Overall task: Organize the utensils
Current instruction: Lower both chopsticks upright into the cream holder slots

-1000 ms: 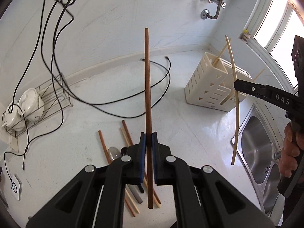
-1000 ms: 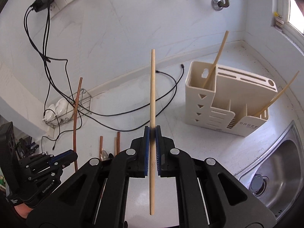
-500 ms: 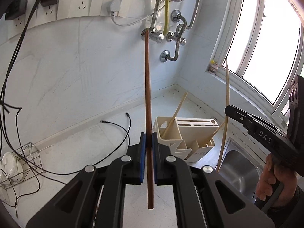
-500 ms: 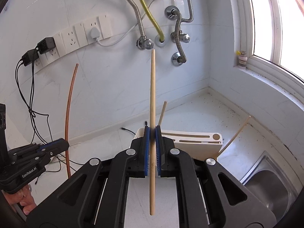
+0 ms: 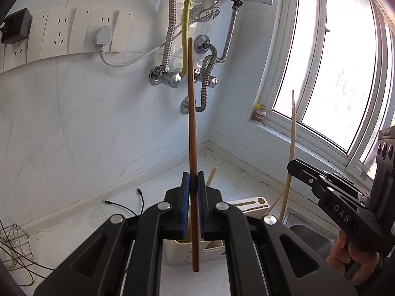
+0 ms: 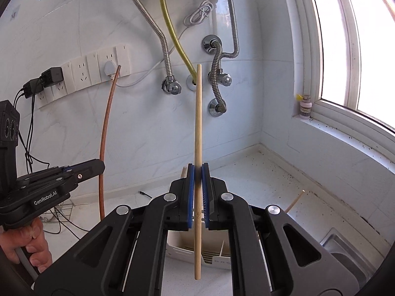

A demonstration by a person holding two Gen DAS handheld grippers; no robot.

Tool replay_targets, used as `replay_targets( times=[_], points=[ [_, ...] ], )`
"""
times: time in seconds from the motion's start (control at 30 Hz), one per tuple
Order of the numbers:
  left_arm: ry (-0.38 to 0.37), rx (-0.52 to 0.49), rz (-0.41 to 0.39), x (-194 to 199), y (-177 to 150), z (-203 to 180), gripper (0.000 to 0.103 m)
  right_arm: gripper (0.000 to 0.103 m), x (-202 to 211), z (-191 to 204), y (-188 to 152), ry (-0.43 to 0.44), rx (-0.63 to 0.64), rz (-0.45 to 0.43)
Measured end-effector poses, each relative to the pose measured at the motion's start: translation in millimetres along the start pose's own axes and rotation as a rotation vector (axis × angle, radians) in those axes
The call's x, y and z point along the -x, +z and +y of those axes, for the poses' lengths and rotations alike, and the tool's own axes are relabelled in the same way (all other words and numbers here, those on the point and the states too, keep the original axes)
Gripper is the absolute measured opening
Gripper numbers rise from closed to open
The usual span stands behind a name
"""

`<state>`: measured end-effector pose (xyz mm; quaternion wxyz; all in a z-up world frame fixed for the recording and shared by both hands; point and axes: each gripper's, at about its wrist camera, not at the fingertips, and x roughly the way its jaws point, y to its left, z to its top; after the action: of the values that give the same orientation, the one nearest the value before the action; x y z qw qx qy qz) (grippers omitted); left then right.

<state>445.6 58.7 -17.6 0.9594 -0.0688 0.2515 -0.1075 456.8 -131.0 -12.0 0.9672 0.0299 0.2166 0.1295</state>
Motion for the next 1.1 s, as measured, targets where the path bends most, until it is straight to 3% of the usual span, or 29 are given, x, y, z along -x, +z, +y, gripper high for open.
replay_targets(
  times=[0.4,0.6,0.9,1.1],
  points=[
    [-0.059,-0.068,-0.206,-17.4,-12.2,-3.3,0.006,0.006,-4.0,-30.4,-16.0,-0.035,0.0,-0.175],
    [-0.012,-0.14,-0.331,-20.5,-35.5,-11.8,0.006,0.006,-10.5,-41.9,-32.5,-0.039,-0.003,-0.229],
    [0.004,-0.091,-0.381,-38.0,-63.0,-5.9,0.006,0.006,-14.1,-42.8,-58.9,-0.08,0.008,-0.322],
    [0.024,-0.09,-0.391,-49.3,-73.1,-0.1,0.006,0.006,-22.8,-41.1,-71.3,-0.087,0.013,-0.322]
  ],
)
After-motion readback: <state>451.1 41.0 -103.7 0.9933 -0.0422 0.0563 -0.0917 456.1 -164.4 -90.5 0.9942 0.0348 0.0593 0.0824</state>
